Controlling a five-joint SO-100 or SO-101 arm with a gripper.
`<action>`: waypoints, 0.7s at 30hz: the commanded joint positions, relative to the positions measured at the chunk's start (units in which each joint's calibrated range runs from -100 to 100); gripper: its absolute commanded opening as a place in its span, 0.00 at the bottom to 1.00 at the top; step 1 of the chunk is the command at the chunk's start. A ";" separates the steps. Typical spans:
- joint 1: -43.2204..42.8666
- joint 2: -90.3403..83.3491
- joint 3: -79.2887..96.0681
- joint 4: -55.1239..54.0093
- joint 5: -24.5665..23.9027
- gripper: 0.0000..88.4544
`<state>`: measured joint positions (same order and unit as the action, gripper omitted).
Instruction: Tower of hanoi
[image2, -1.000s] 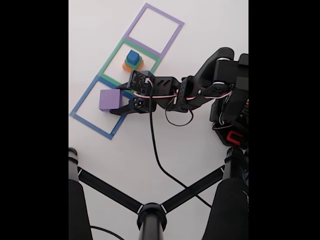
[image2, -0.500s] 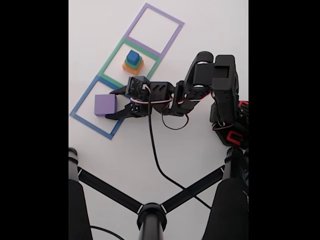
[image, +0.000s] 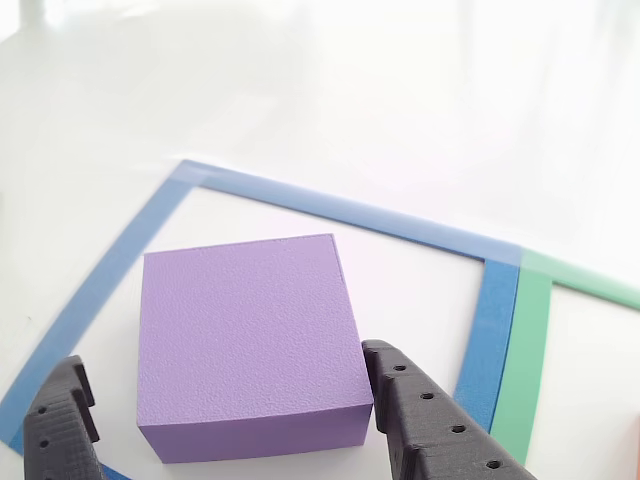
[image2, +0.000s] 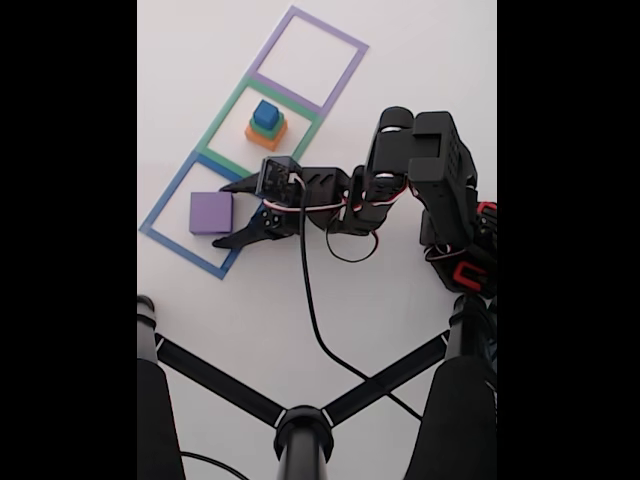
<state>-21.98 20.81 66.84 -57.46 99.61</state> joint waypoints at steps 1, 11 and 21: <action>-0.86 -0.94 -1.73 -2.23 0.39 0.39; -0.02 -14.80 -1.73 8.13 0.39 0.35; 2.96 -41.48 -8.64 51.92 0.39 0.04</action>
<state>-20.59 -9.16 64.49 -24.80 100.00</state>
